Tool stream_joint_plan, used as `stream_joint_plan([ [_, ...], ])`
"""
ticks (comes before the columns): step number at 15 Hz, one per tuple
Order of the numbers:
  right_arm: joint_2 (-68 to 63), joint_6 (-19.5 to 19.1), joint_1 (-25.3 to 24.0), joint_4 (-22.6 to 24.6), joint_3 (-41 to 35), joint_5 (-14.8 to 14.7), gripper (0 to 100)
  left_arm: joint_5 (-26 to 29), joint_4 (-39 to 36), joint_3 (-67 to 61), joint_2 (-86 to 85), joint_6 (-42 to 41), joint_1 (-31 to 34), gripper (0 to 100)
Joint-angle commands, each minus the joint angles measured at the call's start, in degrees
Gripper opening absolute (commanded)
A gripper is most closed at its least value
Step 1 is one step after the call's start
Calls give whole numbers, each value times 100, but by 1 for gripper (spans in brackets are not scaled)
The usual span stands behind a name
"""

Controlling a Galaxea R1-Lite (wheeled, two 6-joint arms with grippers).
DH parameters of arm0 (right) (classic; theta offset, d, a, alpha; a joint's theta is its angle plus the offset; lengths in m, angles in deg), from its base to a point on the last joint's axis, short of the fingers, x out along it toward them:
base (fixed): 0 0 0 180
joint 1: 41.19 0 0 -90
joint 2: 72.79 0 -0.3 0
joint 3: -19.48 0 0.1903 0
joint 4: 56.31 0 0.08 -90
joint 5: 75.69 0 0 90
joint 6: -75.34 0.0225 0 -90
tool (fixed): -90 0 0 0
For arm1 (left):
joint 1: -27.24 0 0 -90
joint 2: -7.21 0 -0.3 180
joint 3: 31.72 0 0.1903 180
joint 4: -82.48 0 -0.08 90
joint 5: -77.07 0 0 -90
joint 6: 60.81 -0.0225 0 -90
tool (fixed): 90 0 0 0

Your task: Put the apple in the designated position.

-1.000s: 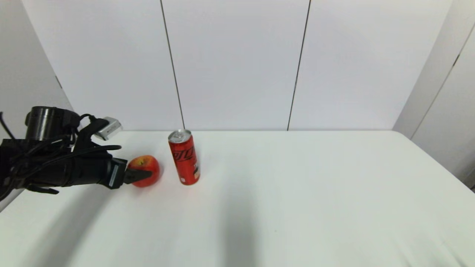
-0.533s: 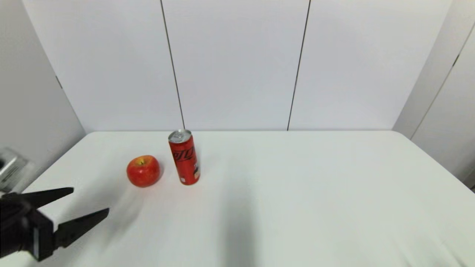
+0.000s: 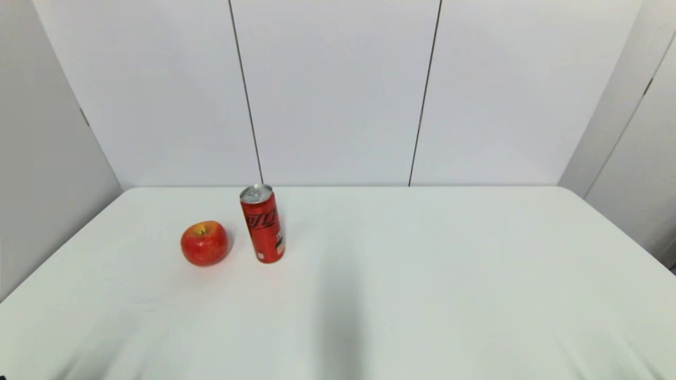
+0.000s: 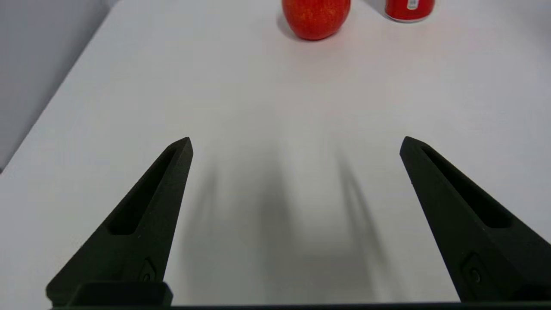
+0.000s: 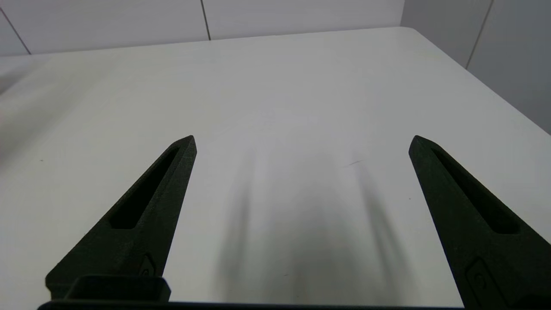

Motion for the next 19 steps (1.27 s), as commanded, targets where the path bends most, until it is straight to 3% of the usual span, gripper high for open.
stream_joint_plan([
  [1, -8, -7, -2, 5, -70, 6, 100, -264, -22, -208, -1014, 610, -45, 100],
  [4, -8, -7, -2, 5, -62, -2, 100, -466, -30, -208, -1014, 909, -45, 100],
  [19, -8, 19, -2, -4, -62, -2, 100, -466, -30, -208, -1014, 918, -45, 100],
])
